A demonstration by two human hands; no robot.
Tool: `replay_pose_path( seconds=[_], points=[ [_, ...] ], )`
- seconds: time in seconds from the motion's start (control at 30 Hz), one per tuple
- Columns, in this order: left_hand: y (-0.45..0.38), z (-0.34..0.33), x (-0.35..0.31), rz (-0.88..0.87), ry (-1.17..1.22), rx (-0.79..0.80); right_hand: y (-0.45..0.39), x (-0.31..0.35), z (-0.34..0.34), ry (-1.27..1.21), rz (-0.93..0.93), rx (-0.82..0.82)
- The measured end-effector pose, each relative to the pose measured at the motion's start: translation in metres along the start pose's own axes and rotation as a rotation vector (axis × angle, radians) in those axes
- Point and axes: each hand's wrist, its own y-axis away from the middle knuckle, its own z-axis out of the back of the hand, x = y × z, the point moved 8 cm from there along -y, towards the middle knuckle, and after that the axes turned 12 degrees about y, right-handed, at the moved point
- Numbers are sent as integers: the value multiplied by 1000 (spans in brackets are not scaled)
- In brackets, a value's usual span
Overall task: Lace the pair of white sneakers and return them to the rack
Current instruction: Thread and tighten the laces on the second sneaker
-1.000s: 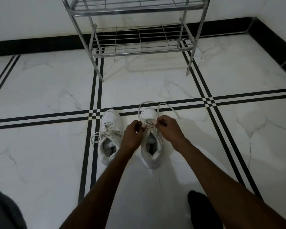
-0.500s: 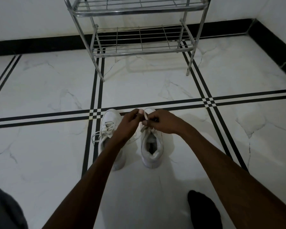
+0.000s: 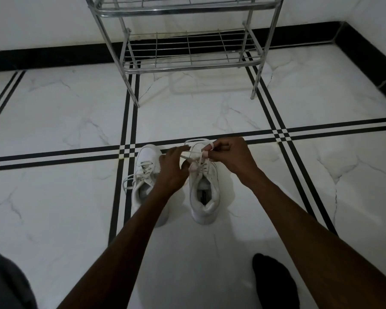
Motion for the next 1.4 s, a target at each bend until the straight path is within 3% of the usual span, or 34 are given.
replay_pose_path(
  seconds=[0.1,0.2,0.27,0.33,0.4,0.5,0.63,0.73,0.8,0.87,0.93,1.0,1.23,1.4],
  points=[
    [5,20,8,72,-97,-95,3,-3,-4,-158,-68,36],
    [13,36,1,174,412,-77,5,-7,-8,-257,-170,112],
    [14,48,-7,170,539,-96,6,-15,-7,-306,-243,144],
    [16,67,-3,150,208,-163,7,-40,2,-277,-382,71],
    [26,94,20,246,-243,-301,18,-88,22,-119,-634,-86],
    [44,109,52,362,-454,-371,41,-131,36,48,-787,-226],
    [40,94,47,236,-503,-395,35,-123,24,117,-716,-168],
    [35,84,26,82,-448,-407,19,-94,39,490,-433,-223],
    [29,62,3,-82,-403,-306,14,-73,35,489,-229,-193],
    [24,32,-13,-175,-333,-140,11,-61,18,497,-99,-22],
    [20,6,-15,-185,-311,-4,10,-58,-2,559,-20,113],
    [19,-10,-7,-152,-328,66,12,-56,-13,573,27,120],
    [16,-16,9,-42,-533,52,14,-49,-16,631,53,24],
    [20,-11,11,9,-592,22,19,-52,-20,931,40,59]
  ],
)
